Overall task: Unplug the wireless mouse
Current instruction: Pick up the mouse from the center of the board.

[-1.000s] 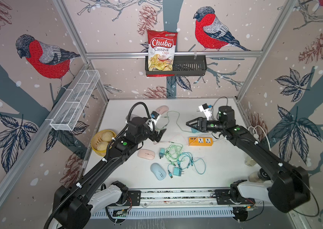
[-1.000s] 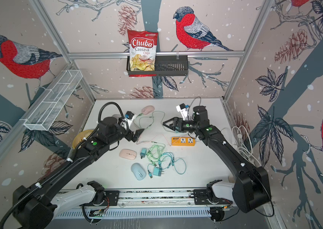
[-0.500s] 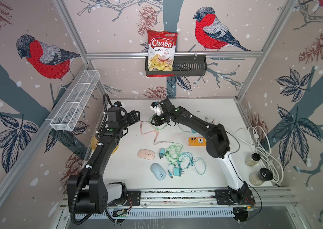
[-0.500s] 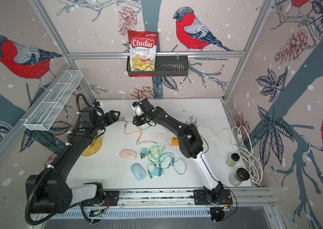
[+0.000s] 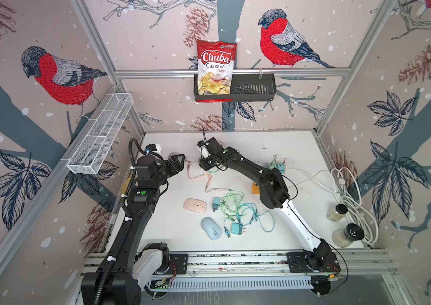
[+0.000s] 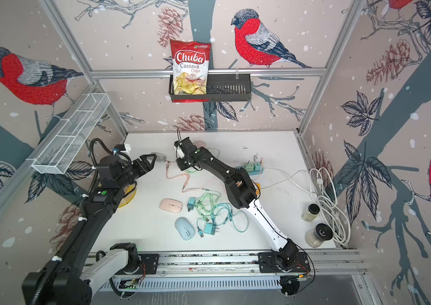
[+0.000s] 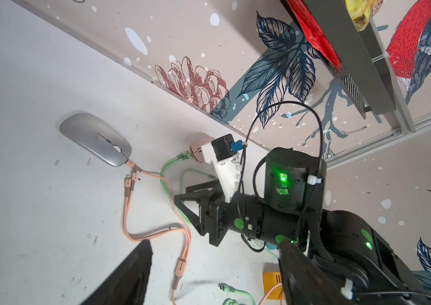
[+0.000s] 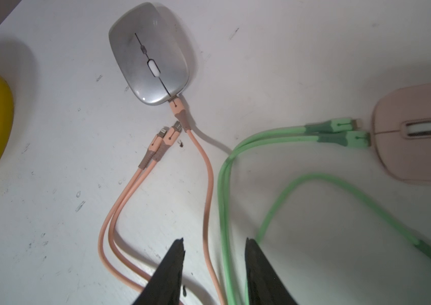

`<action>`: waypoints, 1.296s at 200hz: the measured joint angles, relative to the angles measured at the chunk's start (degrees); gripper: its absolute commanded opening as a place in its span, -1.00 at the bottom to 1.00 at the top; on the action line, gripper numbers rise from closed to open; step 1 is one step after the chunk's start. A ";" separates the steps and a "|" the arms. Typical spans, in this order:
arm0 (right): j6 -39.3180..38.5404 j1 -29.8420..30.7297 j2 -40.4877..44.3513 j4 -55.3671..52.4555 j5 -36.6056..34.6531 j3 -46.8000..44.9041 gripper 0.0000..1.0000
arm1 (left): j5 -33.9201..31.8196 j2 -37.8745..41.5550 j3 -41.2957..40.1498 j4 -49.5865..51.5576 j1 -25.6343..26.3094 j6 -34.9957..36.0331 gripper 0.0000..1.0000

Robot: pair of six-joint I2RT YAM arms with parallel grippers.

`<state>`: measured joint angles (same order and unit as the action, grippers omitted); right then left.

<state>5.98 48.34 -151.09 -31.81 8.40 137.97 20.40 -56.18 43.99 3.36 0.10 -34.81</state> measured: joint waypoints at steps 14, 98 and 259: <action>0.00 0.48 -0.44 0.74 0.02 -0.07 -0.21 | 0.17 0.61 -0.42 0.00 0.00 0.37 0.52; 1.49 0.35 -3.04 6.36 -1.92 -0.07 -0.93 | 0.55 3.78 -1.46 0.46 0.00 0.83 0.52; 0.44 3.39 33.11 5.11 4.26 -20.20 -1.00 | 7.32 6.23 -6.99 -5.88 -0.02 2.82 0.68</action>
<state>6.42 51.72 -117.97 -26.70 12.67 117.78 27.73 -49.95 36.99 -2.52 0.08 -31.99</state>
